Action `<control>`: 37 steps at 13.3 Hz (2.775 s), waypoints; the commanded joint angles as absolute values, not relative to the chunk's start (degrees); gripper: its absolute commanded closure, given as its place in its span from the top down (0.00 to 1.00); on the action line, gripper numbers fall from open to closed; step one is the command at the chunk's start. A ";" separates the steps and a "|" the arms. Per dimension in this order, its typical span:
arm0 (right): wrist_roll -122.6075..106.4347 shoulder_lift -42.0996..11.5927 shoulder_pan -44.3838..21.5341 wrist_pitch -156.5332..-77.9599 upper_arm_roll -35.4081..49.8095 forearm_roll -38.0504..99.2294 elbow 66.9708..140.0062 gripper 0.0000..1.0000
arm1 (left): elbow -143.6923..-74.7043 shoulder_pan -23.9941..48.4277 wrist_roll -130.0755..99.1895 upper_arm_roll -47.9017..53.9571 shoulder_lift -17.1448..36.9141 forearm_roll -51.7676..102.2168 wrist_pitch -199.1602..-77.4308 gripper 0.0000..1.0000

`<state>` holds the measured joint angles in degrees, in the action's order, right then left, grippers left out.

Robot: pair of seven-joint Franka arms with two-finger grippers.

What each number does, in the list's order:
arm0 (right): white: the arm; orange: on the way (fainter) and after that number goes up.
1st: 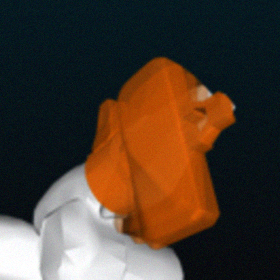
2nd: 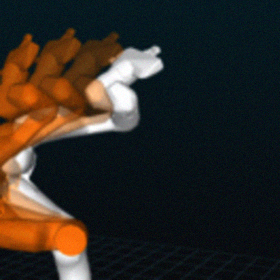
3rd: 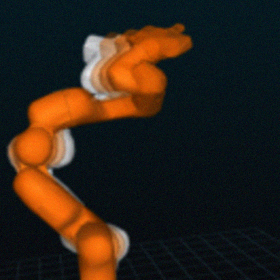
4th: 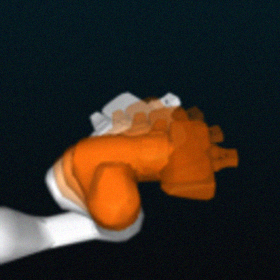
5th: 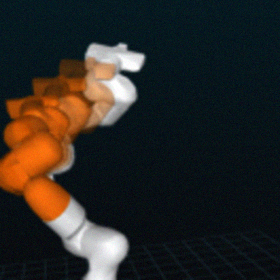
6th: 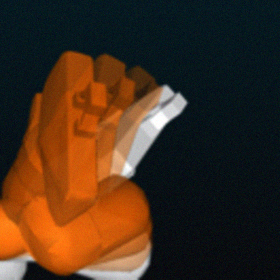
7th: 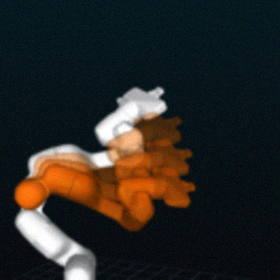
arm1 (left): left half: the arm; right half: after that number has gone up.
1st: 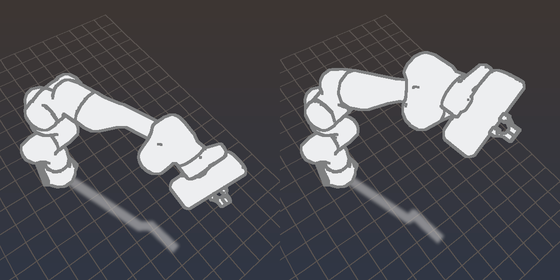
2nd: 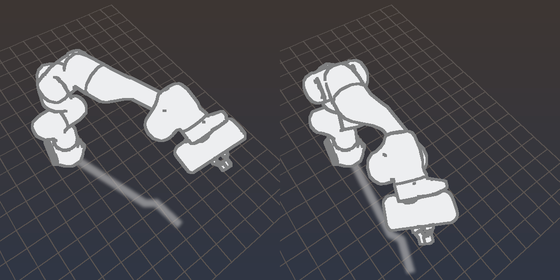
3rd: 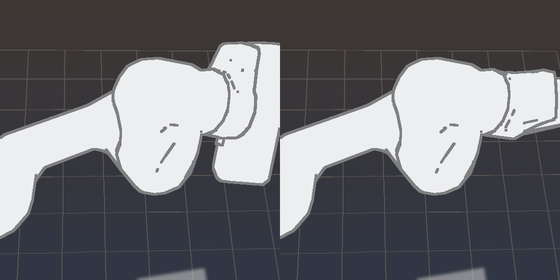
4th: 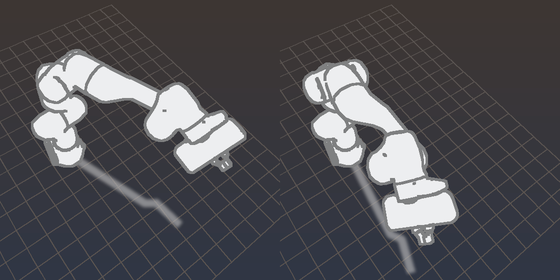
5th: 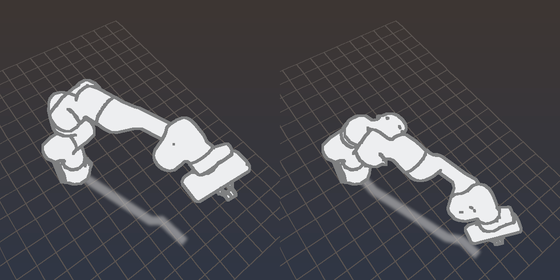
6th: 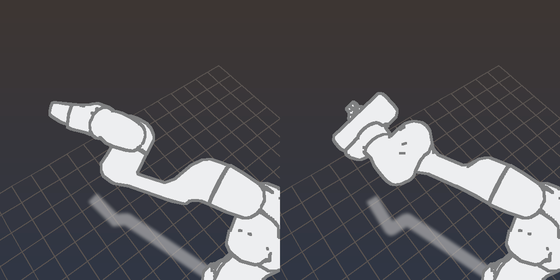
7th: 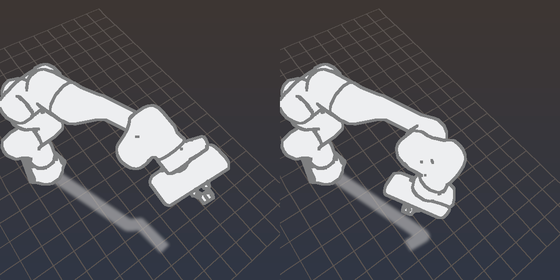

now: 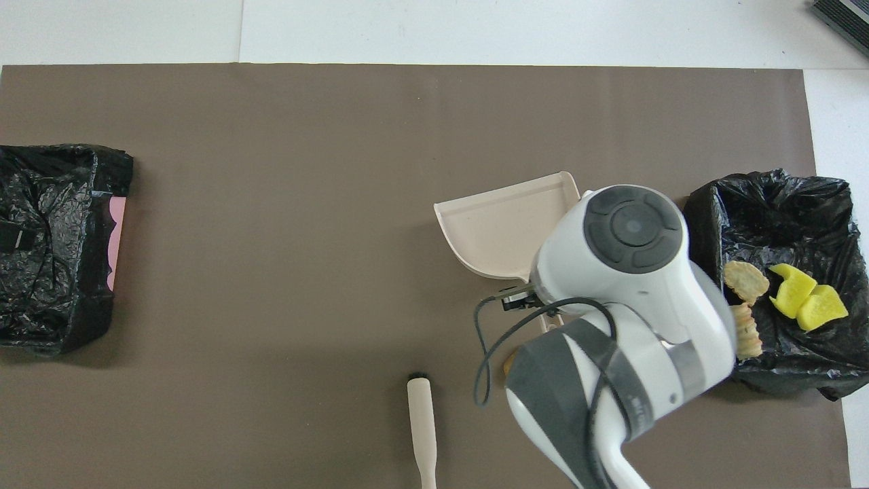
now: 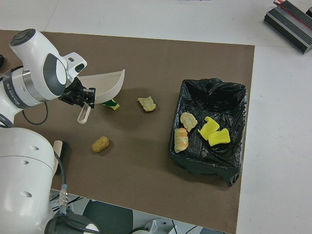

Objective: Sweep and dump trash in bin

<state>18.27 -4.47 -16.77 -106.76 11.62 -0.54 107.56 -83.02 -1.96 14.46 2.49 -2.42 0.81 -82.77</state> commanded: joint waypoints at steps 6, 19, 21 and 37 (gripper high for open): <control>34.87 -23.71 -21.88 -114.96 11.16 -0.79 91.25 0.00 | -84.55 -1.58 14.41 2.29 -3.87 0.09 -82.18 1.00; 40.52 -25.41 -21.46 -117.08 11.86 -2.46 91.67 1.00 | -84.38 -1.49 14.33 2.37 -3.78 0.17 -82.44 1.00; 40.60 -22.78 -21.53 -113.04 12.92 -2.11 92.72 1.00 | -84.46 -1.41 14.41 2.37 -3.78 0.26 -81.74 1.00; 43.50 5.01 -36.46 -115.31 13.71 17.21 130.07 1.00 | -97.38 20.80 -2.69 3.43 -0.45 0.62 -100.88 1.00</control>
